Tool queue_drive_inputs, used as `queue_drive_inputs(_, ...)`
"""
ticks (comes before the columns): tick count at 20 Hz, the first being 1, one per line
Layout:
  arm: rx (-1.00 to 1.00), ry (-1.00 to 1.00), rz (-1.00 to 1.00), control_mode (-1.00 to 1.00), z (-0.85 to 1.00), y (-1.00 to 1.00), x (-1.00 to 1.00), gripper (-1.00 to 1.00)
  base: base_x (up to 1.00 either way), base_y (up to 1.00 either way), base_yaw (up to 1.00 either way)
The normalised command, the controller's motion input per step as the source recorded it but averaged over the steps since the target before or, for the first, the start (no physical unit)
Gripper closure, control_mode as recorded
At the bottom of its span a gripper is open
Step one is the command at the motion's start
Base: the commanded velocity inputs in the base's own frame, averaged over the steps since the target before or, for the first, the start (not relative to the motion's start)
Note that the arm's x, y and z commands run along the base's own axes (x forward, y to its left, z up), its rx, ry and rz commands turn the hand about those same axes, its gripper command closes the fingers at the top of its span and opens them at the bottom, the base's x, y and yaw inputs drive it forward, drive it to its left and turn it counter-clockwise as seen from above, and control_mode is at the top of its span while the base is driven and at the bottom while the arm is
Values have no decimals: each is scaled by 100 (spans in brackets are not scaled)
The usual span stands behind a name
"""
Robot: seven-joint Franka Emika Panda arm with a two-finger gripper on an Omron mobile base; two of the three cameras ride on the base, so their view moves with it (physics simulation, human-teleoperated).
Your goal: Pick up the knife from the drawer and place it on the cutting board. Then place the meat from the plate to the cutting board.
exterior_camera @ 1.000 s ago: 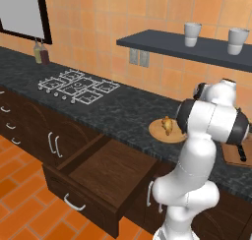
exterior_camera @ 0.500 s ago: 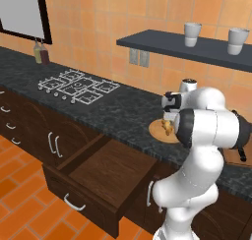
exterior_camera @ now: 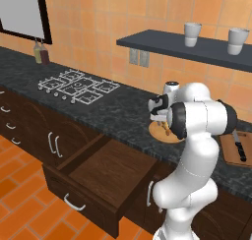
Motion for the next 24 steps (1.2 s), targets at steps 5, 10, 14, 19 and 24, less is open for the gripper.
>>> queue_drive_inputs(5,0,-1,-10,-100,-6,-10,-10,-100,0,0,0)
queue_drive_inputs(10,0,0,-9,-100,-35,0,21,-100,0,0,0)
queue_drive_inputs(14,0,0,-6,-100,-37,0,11,-100,0,0,0)
queue_drive_inputs(19,0,1,-5,-100,-36,0,9,-100,0,0,0)
queue_drive_inputs(24,0,3,-4,-100,-21,0,4,100,0,0,0)
